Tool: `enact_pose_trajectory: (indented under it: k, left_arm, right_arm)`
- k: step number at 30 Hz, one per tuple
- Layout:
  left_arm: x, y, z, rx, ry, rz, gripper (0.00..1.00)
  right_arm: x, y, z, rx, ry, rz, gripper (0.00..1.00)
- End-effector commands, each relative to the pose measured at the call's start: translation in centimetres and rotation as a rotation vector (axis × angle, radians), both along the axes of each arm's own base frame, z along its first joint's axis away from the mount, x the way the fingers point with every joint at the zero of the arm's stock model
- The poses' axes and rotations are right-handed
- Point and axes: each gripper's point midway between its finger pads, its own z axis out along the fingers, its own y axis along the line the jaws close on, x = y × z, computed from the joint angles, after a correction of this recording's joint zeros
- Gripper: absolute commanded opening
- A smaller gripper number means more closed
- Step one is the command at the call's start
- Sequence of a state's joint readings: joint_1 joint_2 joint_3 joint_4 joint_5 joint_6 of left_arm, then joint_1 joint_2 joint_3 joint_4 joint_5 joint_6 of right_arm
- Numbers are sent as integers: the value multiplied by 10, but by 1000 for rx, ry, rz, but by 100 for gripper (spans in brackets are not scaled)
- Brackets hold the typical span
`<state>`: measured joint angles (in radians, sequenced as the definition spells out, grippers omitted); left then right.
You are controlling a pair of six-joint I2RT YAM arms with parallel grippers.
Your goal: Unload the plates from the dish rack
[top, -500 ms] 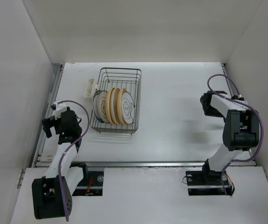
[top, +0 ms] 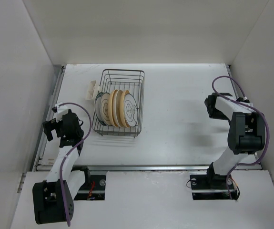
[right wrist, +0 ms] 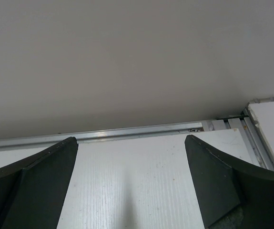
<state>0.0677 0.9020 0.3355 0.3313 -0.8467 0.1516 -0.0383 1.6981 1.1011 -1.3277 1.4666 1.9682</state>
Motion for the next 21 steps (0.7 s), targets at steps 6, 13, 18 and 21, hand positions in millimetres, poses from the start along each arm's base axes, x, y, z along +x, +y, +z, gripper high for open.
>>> enact_pose_trajectory:
  k: [6,13,18,21]
  left_arm:
    - [4,4,19,5,-80,30,100]
    - [4,4,19,5,-80,30,100]
    - [8,-4,28,26,-1,-43,100]
    - [30,-26,64,39,51,-235,100]
  right_arm:
    - [4,-6,27,-87,-11,26,100]
    - [4,-6,27,-87,-11,26,100]
    - [4,-6,27,-87,-11,26,100]
    - [4,-6,27,-87,-11,26,100]
